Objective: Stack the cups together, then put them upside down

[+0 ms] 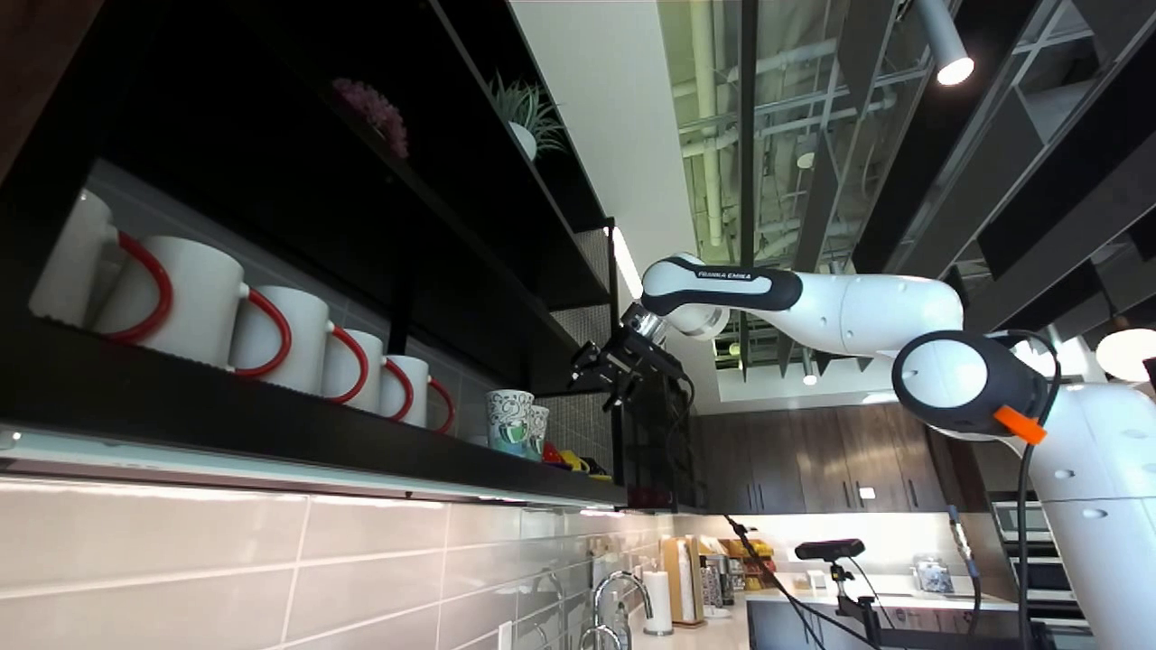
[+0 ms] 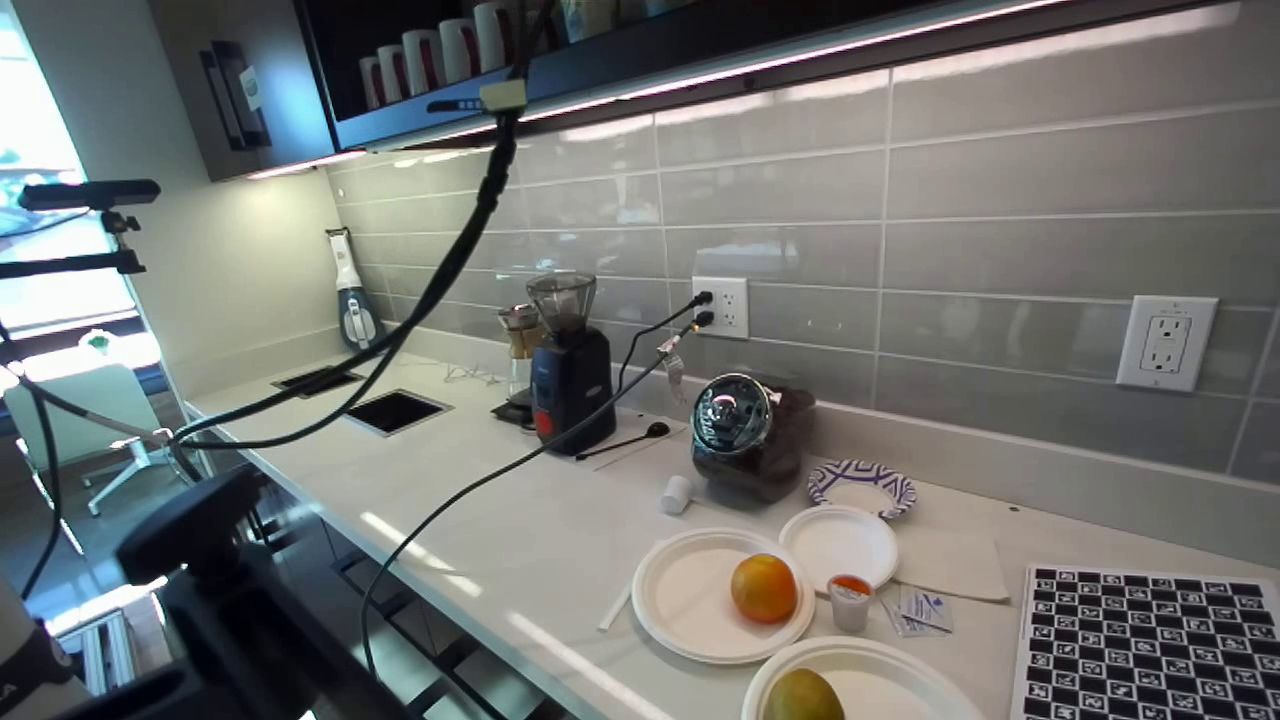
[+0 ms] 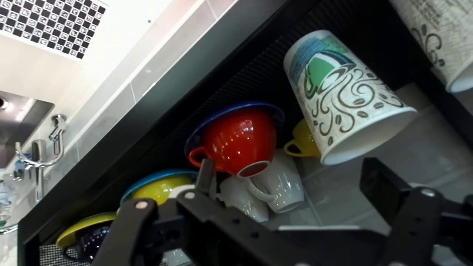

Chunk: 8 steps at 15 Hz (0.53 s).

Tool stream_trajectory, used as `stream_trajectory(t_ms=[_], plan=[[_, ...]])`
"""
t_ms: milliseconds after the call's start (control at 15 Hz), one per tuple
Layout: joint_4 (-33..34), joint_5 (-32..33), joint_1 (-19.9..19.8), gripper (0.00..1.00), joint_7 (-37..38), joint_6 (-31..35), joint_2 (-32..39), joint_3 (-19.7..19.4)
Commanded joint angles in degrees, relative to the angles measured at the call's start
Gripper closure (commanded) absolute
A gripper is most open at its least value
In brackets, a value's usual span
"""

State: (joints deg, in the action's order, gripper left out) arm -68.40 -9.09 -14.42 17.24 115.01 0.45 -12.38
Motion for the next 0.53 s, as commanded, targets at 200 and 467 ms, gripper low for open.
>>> stream_trajectory(t_ms=[200,467], plan=[[9.6,-3.1,-0.5,0.0,-3.8,-1.9,7.9,0.0],[12.3,-3.3,-0.6,0.0,-4.4,-2.1,11.0,0.6]])
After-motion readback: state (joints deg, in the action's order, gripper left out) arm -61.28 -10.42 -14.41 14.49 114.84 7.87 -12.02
